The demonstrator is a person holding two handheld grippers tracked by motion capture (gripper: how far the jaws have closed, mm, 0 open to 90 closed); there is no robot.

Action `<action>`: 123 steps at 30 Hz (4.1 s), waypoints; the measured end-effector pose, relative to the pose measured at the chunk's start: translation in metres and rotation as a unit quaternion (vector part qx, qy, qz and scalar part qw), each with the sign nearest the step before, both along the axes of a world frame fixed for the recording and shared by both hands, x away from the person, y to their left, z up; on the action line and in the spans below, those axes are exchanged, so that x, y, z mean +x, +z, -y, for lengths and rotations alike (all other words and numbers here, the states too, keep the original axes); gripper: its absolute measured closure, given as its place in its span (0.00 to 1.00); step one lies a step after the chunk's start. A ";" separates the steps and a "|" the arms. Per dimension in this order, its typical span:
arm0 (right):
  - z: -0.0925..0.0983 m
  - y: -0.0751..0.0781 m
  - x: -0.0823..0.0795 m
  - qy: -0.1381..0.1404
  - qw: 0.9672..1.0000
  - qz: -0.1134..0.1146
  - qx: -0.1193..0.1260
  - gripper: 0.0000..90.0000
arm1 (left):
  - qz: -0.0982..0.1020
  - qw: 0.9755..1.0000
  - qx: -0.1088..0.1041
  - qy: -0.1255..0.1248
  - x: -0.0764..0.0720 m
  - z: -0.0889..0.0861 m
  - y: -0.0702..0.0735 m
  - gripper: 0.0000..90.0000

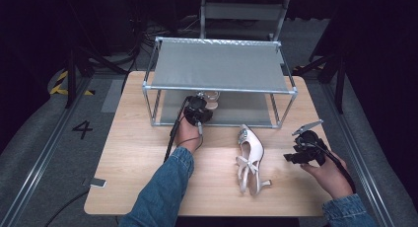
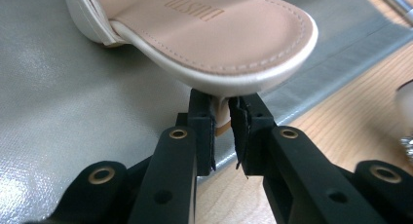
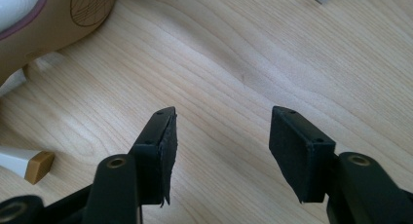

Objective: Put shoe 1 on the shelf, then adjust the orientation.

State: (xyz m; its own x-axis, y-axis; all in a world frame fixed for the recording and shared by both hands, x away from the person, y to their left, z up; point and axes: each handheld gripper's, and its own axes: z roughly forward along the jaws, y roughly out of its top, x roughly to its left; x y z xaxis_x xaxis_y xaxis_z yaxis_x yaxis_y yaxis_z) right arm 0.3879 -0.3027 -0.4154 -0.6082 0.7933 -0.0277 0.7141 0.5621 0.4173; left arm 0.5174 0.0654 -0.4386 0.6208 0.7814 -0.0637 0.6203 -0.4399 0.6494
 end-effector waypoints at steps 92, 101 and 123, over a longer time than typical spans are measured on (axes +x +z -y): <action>-0.132 0.033 -0.020 0.159 0.986 0.003 0.043 0.91 | -0.053 0.995 0.082 0.008 -0.138 -0.062 0.045 0.75; -0.099 0.049 -0.021 0.126 0.991 0.026 0.045 0.91 | -0.055 0.994 0.089 -0.004 -0.132 -0.053 0.043 0.75; -0.042 0.036 0.000 0.027 0.997 0.015 0.066 0.70 | -0.070 0.994 0.084 -0.008 -0.122 -0.058 0.041 0.74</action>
State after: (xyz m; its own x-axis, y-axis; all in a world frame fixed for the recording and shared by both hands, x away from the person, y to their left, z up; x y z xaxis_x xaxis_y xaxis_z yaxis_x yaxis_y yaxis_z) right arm 0.3883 -0.2607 -0.3793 -0.6513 0.7568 0.0559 0.6701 0.5390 0.5104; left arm 0.3951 0.1230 -0.3979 0.6271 0.7787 -0.0195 0.6915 -0.5451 0.4740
